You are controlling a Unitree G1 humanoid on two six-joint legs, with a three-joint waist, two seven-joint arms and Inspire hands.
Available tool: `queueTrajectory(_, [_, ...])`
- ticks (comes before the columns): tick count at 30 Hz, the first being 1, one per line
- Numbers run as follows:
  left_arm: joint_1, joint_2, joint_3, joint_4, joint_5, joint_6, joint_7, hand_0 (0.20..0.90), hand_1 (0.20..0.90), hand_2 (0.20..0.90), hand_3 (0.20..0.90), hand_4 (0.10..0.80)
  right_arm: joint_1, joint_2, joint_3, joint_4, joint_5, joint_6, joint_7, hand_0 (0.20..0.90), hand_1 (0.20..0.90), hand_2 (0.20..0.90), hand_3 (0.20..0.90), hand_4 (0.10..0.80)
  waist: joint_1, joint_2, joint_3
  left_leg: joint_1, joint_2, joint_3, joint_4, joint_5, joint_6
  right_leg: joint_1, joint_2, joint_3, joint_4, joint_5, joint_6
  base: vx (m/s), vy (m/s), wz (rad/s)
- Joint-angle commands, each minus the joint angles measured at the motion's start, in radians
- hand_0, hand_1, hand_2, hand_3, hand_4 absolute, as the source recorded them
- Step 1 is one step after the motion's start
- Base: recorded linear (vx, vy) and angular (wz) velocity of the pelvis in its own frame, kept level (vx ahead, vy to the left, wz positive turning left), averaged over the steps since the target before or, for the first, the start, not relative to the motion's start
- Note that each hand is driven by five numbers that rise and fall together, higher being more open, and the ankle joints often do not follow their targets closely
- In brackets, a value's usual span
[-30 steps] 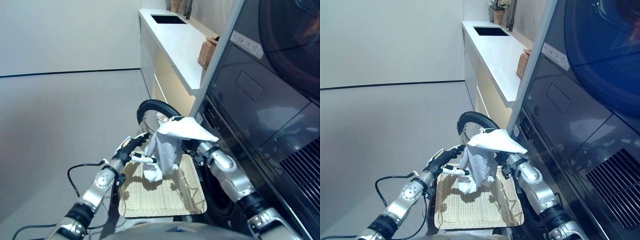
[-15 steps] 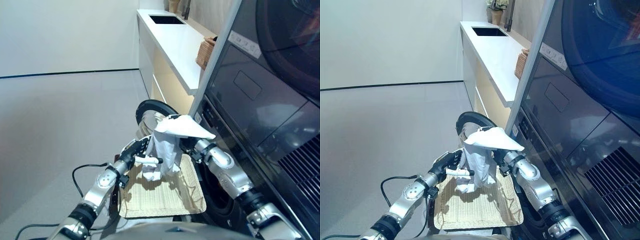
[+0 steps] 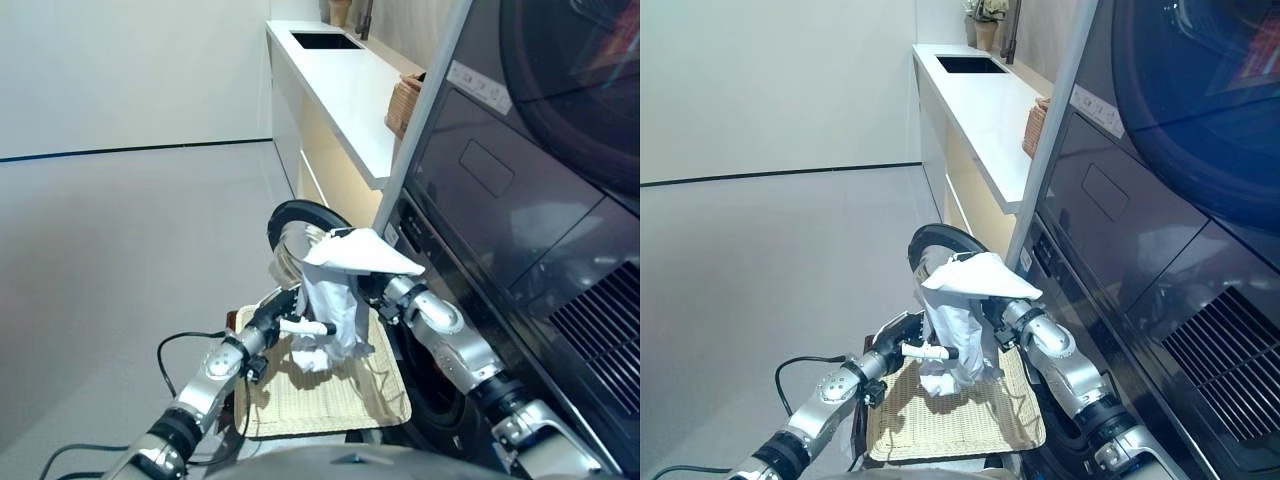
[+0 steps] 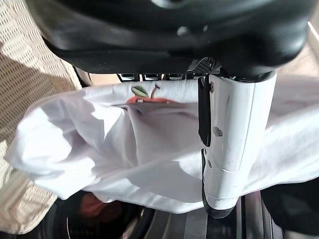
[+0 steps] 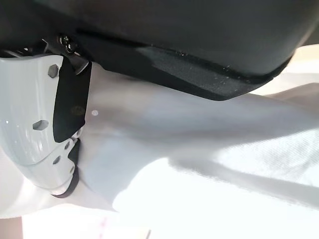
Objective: Pick up the clothes and place them into the washing machine
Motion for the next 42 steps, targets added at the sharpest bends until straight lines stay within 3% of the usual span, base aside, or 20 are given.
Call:
queueTrajectory(1, [-0.163,-0.058,-0.060,0.052,-0.049,-0.060,-0.019,0.900,0.900,0.900,0.900,0.800,-0.195,0.021,-0.025,-0.091,0.068,-0.104,-0.006,0.200,0.200,0.200,0.200,0.300,0.004,-0.010,-0.059,-0.039,0.042,-0.061,-0.005,0.007,-0.054,0.048,-0.103,-0.015,0.031,-0.033,0.095,0.000,0.000,0.00])
queueTrajectory(15, [-0.185,-0.098,-0.103,0.085,-0.060,-0.053,-0.005,0.900,0.900,0.900,0.900,0.800,-0.206,0.028,-0.008,-0.087,0.081,-0.109,-0.018,0.200,0.200,0.200,0.200,0.300,0.002,-0.012,-0.057,-0.044,0.042,-0.063,-0.006,0.009,-0.054,0.045,-0.102,-0.014,0.033,-0.035,0.094,0.000,0.000,0.00])
queueTrajectory(16, [-0.187,-0.099,-0.103,0.087,-0.061,-0.054,-0.004,0.812,0.812,0.812,0.812,0.737,-0.207,0.028,-0.006,-0.087,0.084,-0.110,-0.019,0.200,0.200,0.200,0.200,0.300,0.002,-0.012,-0.057,-0.044,0.042,-0.063,-0.006,0.009,-0.055,0.044,-0.101,-0.014,0.034,-0.035,0.094,0.000,0.000,0.00])
queueTrajectory(17, [-0.187,-0.099,-0.103,0.087,-0.061,-0.054,-0.004,0.414,0.414,0.414,0.414,0.453,-0.207,0.028,-0.006,-0.087,0.084,-0.110,-0.019,0.200,0.200,0.200,0.200,0.300,0.002,-0.012,-0.057,-0.044,0.042,-0.063,-0.006,0.009,-0.055,0.044,-0.101,-0.014,0.034,-0.035,0.094,0.000,0.000,0.00])
queueTrajectory(18, [-0.187,-0.099,-0.104,0.089,-0.061,-0.054,-0.003,0.200,0.200,0.200,0.200,0.300,-0.206,0.026,-0.005,-0.088,0.086,-0.110,-0.018,0.200,0.200,0.200,0.200,0.300,0.001,-0.012,-0.056,-0.044,0.042,-0.063,-0.006,0.009,-0.055,0.045,-0.101,-0.014,0.034,-0.035,0.093,0.000,0.000,0.00])
queueTrajectory(42, [-0.157,-0.066,-0.028,0.119,-0.014,-0.075,0.024,0.200,0.200,0.200,0.200,0.300,-0.138,0.006,-0.078,-0.127,0.105,-0.128,-0.017,0.200,0.200,0.200,0.200,0.300,0.002,-0.008,-0.057,-0.040,0.046,-0.062,-0.007,0.008,-0.056,0.053,-0.097,-0.016,0.027,-0.040,0.092,0.000,0.000,0.00])
